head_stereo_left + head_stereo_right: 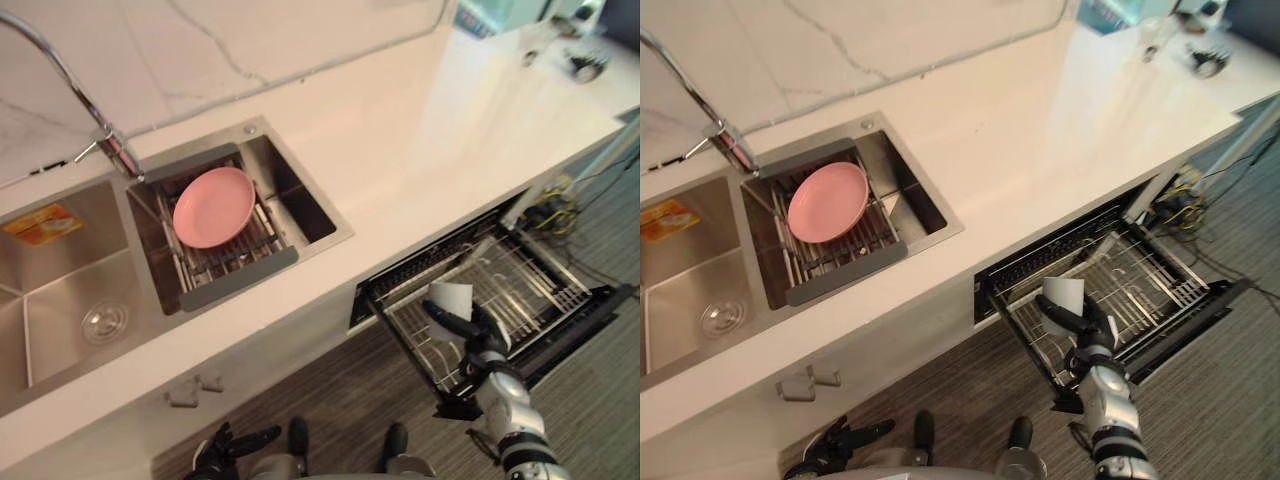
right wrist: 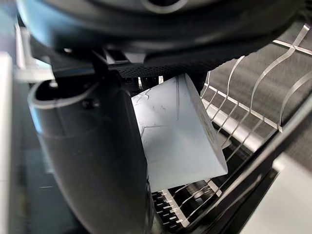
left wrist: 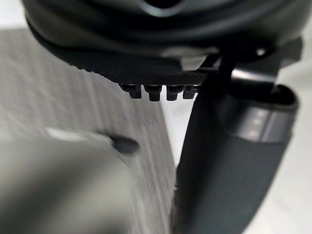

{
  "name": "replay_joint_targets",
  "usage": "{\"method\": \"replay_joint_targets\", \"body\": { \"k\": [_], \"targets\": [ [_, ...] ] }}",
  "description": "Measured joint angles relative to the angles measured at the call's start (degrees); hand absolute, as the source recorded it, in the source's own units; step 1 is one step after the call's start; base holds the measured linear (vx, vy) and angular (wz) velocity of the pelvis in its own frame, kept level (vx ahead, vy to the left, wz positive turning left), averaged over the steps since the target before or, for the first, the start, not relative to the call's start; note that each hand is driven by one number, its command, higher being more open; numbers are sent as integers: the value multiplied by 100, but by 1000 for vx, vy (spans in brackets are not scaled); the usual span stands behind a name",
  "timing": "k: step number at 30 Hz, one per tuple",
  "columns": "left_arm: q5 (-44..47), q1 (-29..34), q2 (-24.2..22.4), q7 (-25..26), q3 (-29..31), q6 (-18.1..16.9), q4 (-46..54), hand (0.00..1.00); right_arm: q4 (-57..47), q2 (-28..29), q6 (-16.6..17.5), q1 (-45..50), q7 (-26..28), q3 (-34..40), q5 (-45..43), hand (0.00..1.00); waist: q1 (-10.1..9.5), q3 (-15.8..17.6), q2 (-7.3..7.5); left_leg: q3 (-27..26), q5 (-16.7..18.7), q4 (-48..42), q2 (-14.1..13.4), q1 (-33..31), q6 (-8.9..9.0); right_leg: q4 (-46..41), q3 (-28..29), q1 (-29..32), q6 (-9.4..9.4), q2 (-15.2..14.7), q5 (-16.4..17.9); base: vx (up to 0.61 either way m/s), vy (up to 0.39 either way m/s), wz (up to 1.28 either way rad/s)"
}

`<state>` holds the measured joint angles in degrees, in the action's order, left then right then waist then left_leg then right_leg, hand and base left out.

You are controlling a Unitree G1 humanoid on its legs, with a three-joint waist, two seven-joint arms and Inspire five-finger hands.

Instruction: Walk over to the sink, pick up the cup, carry it to the dishwasher, place the cup inside the dishwasher, then close the dishwasher door

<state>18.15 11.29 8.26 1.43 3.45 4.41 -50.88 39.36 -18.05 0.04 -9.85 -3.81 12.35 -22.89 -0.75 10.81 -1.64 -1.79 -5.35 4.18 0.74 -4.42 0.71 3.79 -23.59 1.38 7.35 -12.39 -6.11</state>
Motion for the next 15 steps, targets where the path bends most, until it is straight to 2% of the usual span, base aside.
{"method": "replay_joint_targets", "body": {
  "k": [2,7,10,11,15],
  "targets": [
    [86,-2,-90,-33,140,-27,101,100,295,-225,-2,-277,32,77,126,0,-59,227,-35,152,-1,-106,28,-127,1,-24,-150,8,0,-32,0,15,27,36],
    [124,-81,-91,-183,128,-88,184,100,591,-411,7,-551,145,67,644,0,-136,529,-165,297,-1,-225,51,-302,2,-308,-181,152,-31,-98,68,-34,32,18],
    [225,-169,-69,-335,154,-104,179,100,892,-679,26,-779,242,-133,1657,0,-151,783,-277,383,-75,-219,92,-437,11,-502,-232,304,5,-167,193,-104,24,18],
    [277,-169,-40,-477,161,-61,166,100,988,-846,28,-805,353,-338,2225,100,-154,817,-327,403,-126,-189,81,-489,7,-515,-281,341,-2,-165,199,-59,6,19],
    [547,-174,58,-786,130,130,155,100,1225,-1213,-12,-990,550,-798,2708,100,-166,862,-354,437,-256,-25,45,-461,25,-591,-370,367,-27,-155,243,-26,-15,13]
  ]
}}
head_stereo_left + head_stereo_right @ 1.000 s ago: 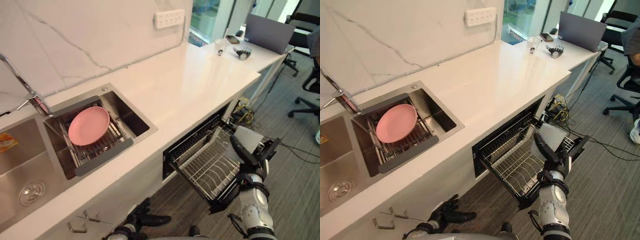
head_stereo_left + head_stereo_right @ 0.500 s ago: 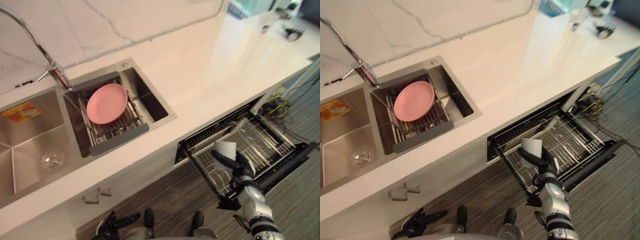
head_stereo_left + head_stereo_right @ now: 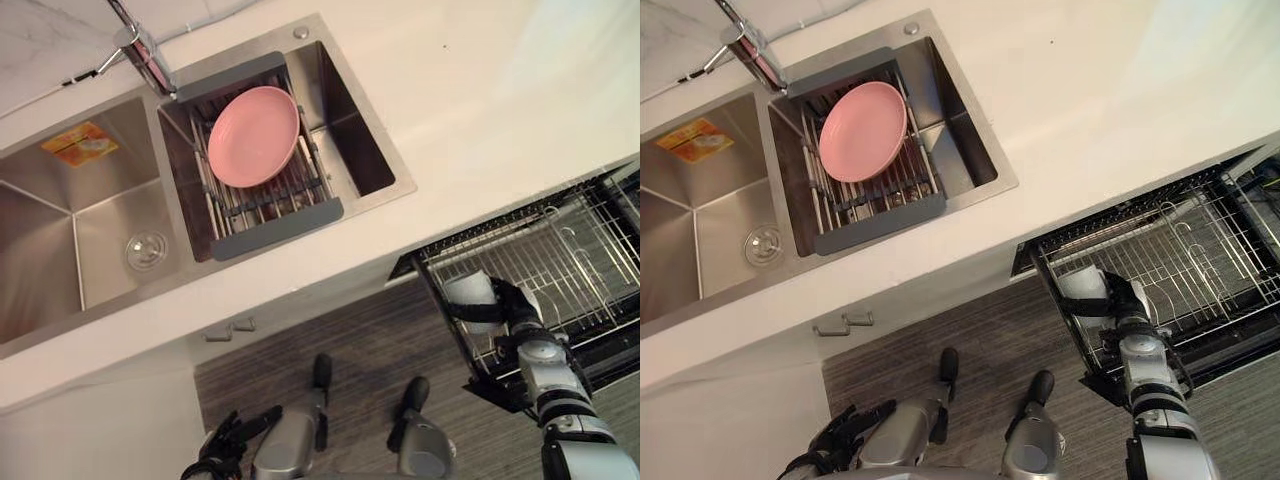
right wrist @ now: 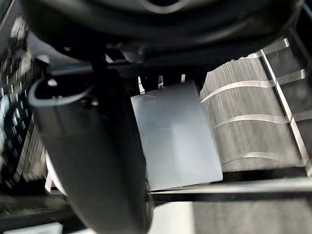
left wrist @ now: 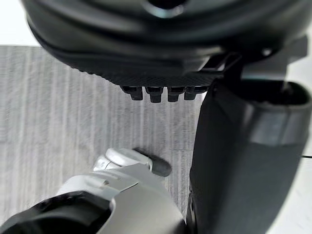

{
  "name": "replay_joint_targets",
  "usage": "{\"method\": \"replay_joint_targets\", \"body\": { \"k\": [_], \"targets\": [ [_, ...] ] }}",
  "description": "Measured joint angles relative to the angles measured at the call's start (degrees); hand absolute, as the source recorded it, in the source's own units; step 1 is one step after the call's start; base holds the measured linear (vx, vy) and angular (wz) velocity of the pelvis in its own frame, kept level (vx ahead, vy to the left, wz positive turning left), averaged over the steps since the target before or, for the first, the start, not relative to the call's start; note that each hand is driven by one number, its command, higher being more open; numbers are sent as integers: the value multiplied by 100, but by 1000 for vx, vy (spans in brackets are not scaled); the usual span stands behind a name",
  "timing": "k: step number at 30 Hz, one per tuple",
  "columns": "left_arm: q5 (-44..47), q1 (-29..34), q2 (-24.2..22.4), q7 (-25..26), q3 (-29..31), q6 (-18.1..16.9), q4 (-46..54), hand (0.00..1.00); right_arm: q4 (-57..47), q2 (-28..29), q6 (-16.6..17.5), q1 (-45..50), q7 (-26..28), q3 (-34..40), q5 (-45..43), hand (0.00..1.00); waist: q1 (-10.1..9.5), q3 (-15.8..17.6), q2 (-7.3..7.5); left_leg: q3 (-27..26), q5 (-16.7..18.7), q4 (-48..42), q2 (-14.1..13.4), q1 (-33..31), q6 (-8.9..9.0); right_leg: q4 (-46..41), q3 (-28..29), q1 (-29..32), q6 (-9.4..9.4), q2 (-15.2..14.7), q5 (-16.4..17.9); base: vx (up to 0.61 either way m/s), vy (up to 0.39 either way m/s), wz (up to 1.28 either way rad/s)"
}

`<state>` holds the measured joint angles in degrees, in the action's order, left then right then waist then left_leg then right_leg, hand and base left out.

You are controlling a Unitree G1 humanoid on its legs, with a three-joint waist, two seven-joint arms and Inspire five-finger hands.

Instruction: Walk over to the sink, pick up the cup, carry it to the dishwasher, place the cup inside the dishwasher, then close the dishwasher door

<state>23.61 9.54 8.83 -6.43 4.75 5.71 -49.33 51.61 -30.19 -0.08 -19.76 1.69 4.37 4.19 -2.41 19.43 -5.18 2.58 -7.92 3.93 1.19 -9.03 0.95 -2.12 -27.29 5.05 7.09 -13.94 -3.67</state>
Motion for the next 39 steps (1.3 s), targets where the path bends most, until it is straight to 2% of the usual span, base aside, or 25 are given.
{"method": "replay_joint_targets", "body": {
  "k": [4,9,12,14,19,23,25,27,29,31,33,36,39],
  "targets": [
    [40,-95,104,-88,-147,88,-33,100,170,-27,-73,-201,-5,-218,9,100,-22,29,-27,14,-50,48,10,21,-9,-6,-12,0,-4,-5,6,0,0,0],
    [121,-152,153,-99,-251,109,-73,100,208,36,-99,-235,-483,-252,47,100,-88,39,-36,43,-81,99,14,63,-13,-67,-33,-10,-16,-14,62,4,-10,2],
    [120,-151,144,-87,-250,111,-92,100,96,135,-98,-204,-949,-231,31,100,-75,40,-34,21,-77,104,-6,177,-8,-78,-19,-102,-20,-3,98,-7,-22,-4],
    [120,-150,133,-57,-242,111,-99,100,-185,232,-95,-99,-1140,-126,-13,100,-66,39,-33,-26,-64,108,-20,212,7,-78,30,-109,-21,6,100,-16,-22,-12],
    [120,-140,82,147,-161,116,-226,100,-1523,740,3,518,-1723,682,-241,100,51,-8,6,-208,29,132,-66,421,46,-50,199,-235,-11,44,93,-10,-20,-20],
    [118,-6,40,426,201,168,-371,100,-2781,1150,210,1345,-1821,983,-492,100,218,-293,252,-484,183,133,-167,640,91,73,445,-360,-12,152,92,24,-37,-33],
    [119,50,39,526,279,210,-473,100,-3307,1387,356,1724,-1674,1124,-830,100,304,-473,343,-574,217,132,-214,720,99,131,521,-412,-14,201,92,64,-60,-33],
    [119,75,-51,655,512,291,-521,100,-4324,1807,684,2268,-1151,1283,-1831,100,426,-625,431,-766,283,131,-281,864,145,185,684,-473,-18,251,93,61,-44,-37],
    [118,74,-132,704,622,334,-557,100,-5023,2089,875,2566,-767,1366,-2381,100,562,-698,442,-818,322,133,-314,940,178,228,690,-552,-20,283,92,24,-33,-15],
    [94,67,-185,718,739,392,-637,100,-5593,2302,1073,2835,-316,1506,-2999,100,675,-828,439,-1481,451,136,-482,966,119,308,617,-655,-28,299,94,0,-26,14],
    [-104,61,-211,736,851,466,-687,100,-6143,2462,1184,2930,131,1700,-3731,100,721,-939,446,-1930,337,133,-576,1053,173,336,527,-771,-27,290,100,30,-17,17],
    [-351,67,-255,737,1025,550,-739,100,-6824,2637,1197,2921,740,1739,-4372,100,729,-1060,452,-1941,320,133,-533,1087,155,345,500,-808,-19,246,103,13,3,1],
    [-342,74,-201,600,738,535,-791,100,-6880,2628,989,2690,1443,1139,-4920,100,696,-1120,481,-2034,372,141,-484,1247,135,347,577,-921,5,194,95,-9,28,-11]
  ]
}}
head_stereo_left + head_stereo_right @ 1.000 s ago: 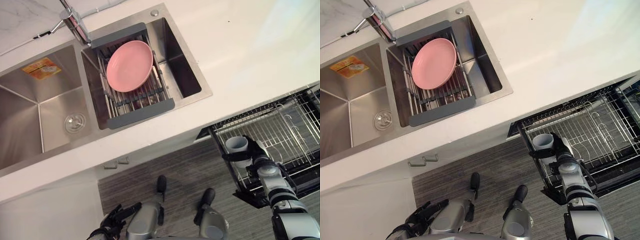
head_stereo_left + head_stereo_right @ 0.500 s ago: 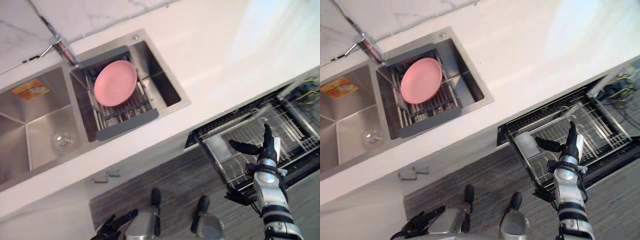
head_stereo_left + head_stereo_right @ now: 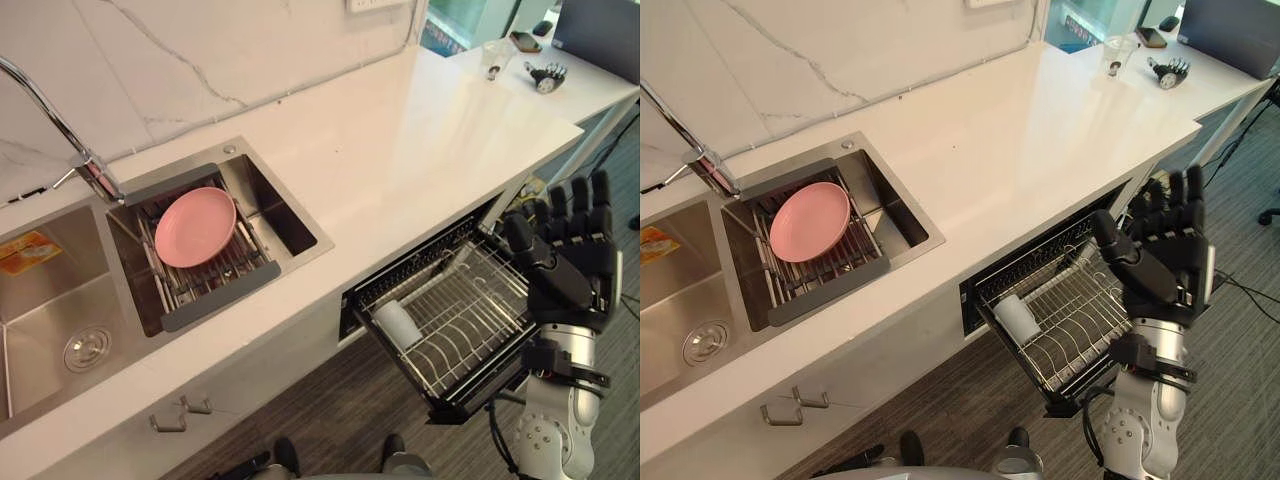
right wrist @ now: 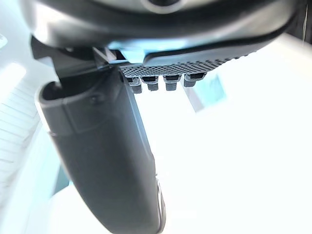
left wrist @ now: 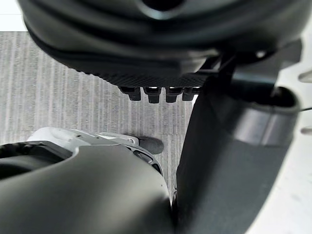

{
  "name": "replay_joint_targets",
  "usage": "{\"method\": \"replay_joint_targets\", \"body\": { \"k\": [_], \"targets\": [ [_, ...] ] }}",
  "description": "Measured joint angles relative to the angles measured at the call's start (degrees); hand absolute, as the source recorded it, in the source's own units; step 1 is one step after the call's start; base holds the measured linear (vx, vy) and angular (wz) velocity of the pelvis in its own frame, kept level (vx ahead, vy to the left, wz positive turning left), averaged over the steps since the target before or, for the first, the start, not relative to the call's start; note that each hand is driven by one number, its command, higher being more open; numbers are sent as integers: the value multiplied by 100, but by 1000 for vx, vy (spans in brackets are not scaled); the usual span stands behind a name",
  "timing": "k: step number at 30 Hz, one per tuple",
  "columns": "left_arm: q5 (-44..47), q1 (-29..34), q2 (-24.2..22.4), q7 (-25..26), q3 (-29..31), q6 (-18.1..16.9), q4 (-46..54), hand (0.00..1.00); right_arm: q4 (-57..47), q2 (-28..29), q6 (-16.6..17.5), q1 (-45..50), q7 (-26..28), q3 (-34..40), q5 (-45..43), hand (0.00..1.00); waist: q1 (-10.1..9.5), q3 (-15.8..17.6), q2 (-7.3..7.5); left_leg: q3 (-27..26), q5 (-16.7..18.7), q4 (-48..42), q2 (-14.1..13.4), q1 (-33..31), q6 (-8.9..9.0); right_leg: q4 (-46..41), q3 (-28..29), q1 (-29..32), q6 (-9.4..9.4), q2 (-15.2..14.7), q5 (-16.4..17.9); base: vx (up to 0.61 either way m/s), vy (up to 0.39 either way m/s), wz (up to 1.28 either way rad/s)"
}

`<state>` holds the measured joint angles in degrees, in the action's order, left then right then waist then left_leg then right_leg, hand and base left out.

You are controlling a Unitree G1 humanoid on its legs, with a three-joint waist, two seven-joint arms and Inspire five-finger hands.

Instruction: Walk over to the sink, pick up the cup, carry it to the dishwasher, place the cup inside the dishwasher, then close the dishwasher door

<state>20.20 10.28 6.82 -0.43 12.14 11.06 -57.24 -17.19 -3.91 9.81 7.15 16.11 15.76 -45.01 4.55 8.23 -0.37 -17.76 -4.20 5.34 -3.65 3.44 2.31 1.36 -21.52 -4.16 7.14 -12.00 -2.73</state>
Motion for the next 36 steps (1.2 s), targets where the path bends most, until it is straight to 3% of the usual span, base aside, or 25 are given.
{"method": "replay_joint_targets", "body": {
  "k": [4,8,11,13,14,15,16,17,18,19,25,29,33,36],
  "targets": [
    [0,-6,117,-132,-405,-35,-51,100,409,-16,-396,-88,240,-609,-120,100,-94,-166,17,35,27,3,80,14,-28,-45,-80,-39,67,-98,25,-15,40,14],
    [-112,-97,353,-219,-1075,-49,-109,100,1056,-20,-540,-222,149,-931,-94,100,-235,-205,153,134,90,2,441,94,-179,-1120,-507,34,210,-720,659,34,95,66],
    [-99,-131,407,-200,-1227,-60,-142,100,1231,-83,-540,-307,74,-1072,-88,100,-369,-212,185,441,135,-1,549,143,-264,-2255,-374,354,-428,-1025,709,68,121,56],
    [-98,-146,500,-192,-1258,-52,-126,100,1252,-81,-541,-319,28,-1219,-89,100,-348,-225,273,935,183,-18,535,251,-571,-3238,393,767,-975,-985,408,142,81,74],
    [-109,-176,548,-180,-1259,0,-138,100,1254,-72,-548,-287,26,-1230,-89,100,-327,-233,303,1157,201,-43,478,238,-602,-3380,731,892,-676,-756,767,192,0,96],
    [-137,-213,597,-200,-1263,53,-163,100,1242,-80,-550,-278,18,-1220,-90,100,-285,-239,362,1479,222,-52,379,228,-640,-3323,1063,1008,-581,-330,1153,148,-20,91],
    [-187,-245,619,-218,-1260,82,-210,100,1221,-80,-550,-274,13,-1208,-93,100,-258,-230,383,1620,224,-60,341,229,-643,-3257,1216,1058,-554,-132,1248,142,-37,110],
    [-237,-319,661,-244,-1260,123,-326,100,1142,-80,-550,-238,-2,-1163,-94,100,-195,-238,426,1843,233,-74,330,235,-632,-3057,1457,1157,-484,180,1292,104,-28,88],
    [-289,-342,672,-262,-1256,143,-363,100,1087,-82,-550,-216,-14,-1137,-97,100,-192,-246,448,1897,210,-87,364,246,-600,-2941,1534,1181,-484,257,1291,76,-27,66],
    [-692,-388,518,-337,-1137,196,-311,100,1030,-162,-602,-239,-239,-841,-102,100,-137,-95,314,1887,671,-404,621,382,-337,-1396,1492,724,-199,382,694,26,-9,19],
    [-690,-387,518,-339,-1137,216,-241,100,1029,-204,-601,-240,-270,-839,-84,100,-145,-95,308,1922,672,-428,604,340,-335,-1285,1326,637,-167,356,666,-1,-1,10],
    [-687,-359,510,-352,-1137,292,-77,100,1024,-378,-599,-257,-592,-825,201,100,-220,-98,295,1217,668,-488,403,263,-321,-887,1062,394,-121,353,508,-8,2,27],
    [-687,-315,457,-349,-1136,290,105,100,1022,-609,-621,-622,-1026,-822,1162,100,-385,-112,231,855,711,-602,332,102,-248,-169,773,291,-83,391,25,-1,26,-26],
    [-661,-313,441,-270,-1141,290,108,100,985,-1009,-700,-772,-999,-826,2414,100,-371,-128,194,593,801,-677,251,138,-121,44,688,208,-127,448,-115,-13,-15,-32]
  ]
}}
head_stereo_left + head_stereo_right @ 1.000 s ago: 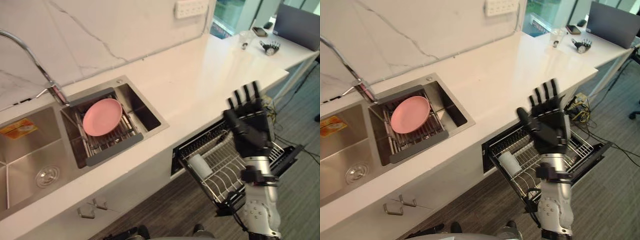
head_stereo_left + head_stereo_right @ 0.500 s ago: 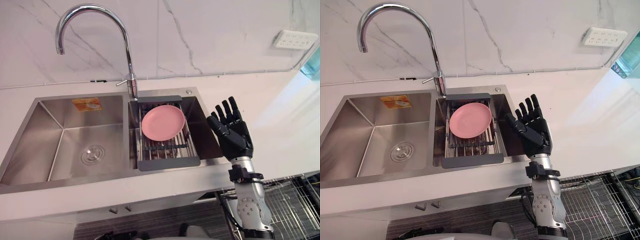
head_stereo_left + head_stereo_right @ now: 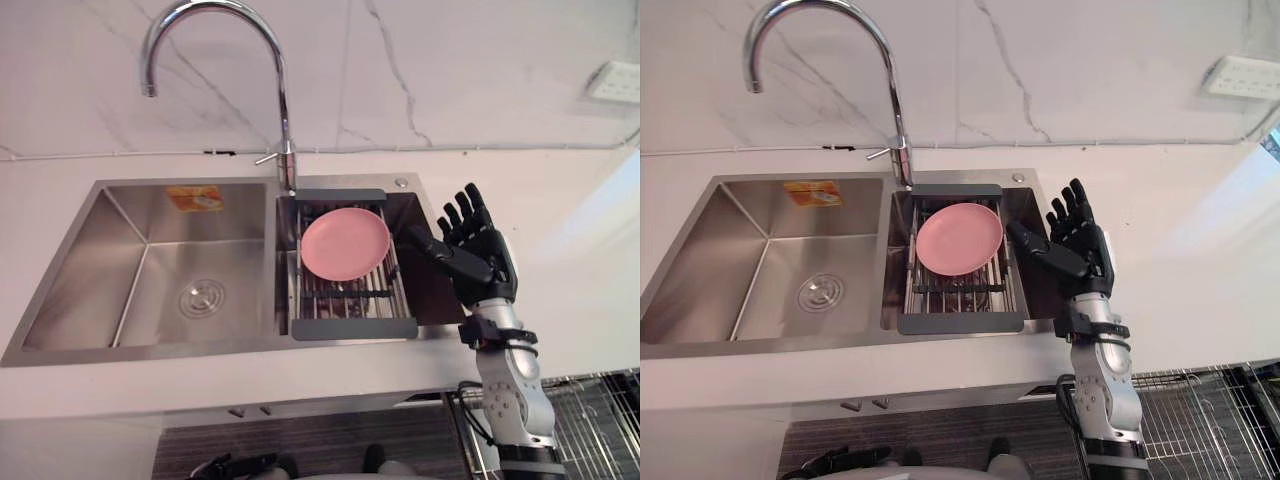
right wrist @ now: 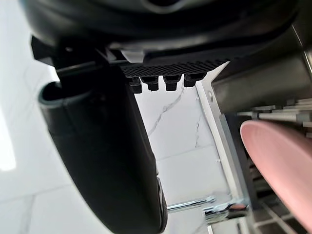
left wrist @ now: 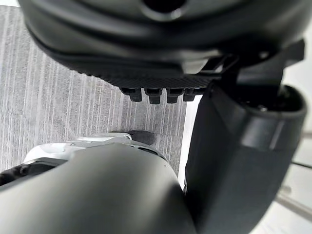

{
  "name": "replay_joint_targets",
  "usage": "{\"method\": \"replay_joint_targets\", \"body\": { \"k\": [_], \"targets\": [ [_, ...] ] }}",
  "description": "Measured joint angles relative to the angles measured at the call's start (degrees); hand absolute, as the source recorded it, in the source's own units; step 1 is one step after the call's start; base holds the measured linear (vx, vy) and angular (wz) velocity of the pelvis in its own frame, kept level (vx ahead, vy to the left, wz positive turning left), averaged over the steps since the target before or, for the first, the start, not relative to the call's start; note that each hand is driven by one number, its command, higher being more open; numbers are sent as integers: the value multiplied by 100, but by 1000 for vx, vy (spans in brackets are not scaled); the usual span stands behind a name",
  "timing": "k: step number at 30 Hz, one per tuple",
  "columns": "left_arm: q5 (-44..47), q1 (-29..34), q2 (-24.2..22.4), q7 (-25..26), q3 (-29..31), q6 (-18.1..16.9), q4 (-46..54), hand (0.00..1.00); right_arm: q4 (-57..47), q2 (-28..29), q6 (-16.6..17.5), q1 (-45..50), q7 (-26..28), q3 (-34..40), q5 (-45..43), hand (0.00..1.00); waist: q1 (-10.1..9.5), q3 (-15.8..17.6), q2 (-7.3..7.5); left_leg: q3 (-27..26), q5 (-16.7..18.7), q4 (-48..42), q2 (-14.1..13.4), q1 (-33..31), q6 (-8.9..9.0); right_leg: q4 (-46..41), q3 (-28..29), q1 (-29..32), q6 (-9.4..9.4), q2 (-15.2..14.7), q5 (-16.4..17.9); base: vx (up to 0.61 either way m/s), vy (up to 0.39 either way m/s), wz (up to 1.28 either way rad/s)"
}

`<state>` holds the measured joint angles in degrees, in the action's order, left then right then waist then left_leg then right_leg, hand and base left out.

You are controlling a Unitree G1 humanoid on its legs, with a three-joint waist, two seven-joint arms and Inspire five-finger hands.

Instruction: Walk over to the sink, pick up the cup, carry it to the dishwasher, place the cup inside the dishwasher, then close the dishwasher door

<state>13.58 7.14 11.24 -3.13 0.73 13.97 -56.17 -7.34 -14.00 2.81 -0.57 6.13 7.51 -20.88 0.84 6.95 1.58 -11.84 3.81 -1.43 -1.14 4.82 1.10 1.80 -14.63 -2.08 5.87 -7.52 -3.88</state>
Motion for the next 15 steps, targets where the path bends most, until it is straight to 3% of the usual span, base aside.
{"method": "replay_joint_targets", "body": {
  "k": [4,7,15],
  "targets": [
    [249,58,-47,140,139,128,-52,100,0,-801,-124,3,395,73,792,100,65,-57,-89,-205,39,15,-85,70,59,54,33,-19,-33,94,-34,-1,-37,-19],
    [209,119,-68,139,240,102,-49,100,0,-1060,-143,9,736,188,980,100,160,-63,-93,-261,38,43,-103,96,59,88,48,-26,-56,118,-51,-28,-28,-7],
    [212,136,-89,32,225,30,-48,100,6,-1200,-91,262,1423,204,1534,100,182,-88,-68,-345,38,65,-109,139,59,140,121,-38,-83,136,-94,-44,-20,-6]
  ]
}}
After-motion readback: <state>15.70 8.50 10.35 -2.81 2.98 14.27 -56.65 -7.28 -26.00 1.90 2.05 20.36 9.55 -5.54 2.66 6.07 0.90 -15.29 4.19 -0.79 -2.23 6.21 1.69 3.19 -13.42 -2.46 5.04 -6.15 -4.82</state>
